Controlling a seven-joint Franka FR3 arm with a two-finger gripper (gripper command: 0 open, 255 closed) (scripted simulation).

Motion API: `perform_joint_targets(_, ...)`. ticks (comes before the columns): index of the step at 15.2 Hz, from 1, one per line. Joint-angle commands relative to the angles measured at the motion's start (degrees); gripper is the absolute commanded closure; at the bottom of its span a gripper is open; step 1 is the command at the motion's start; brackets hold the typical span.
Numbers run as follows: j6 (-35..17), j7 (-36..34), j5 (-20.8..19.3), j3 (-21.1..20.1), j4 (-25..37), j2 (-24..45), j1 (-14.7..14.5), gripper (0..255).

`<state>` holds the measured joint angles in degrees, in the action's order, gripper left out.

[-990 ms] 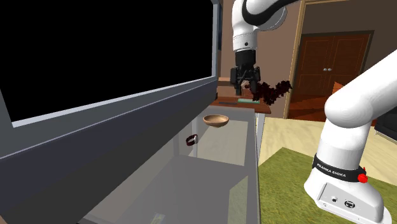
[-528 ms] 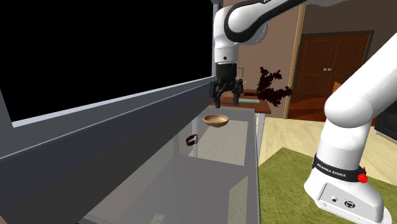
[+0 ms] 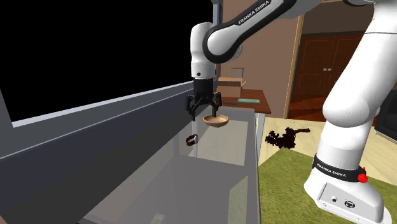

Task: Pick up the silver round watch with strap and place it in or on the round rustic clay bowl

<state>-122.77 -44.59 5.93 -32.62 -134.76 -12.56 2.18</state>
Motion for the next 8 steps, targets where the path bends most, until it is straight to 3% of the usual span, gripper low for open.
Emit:
perform_joint_targets(1,-2.7,-5.55,-3.58,-2.33,2.6,5.05,0.76,0)
perform_joint_targets(3,-4.13,-9.61,-6.84,-3.55,4.7,8.82,1.12,0)
perform_joint_targets(8,-7.96,-11.15,-8.96,-3.72,2.98,11.49,1.23,0)
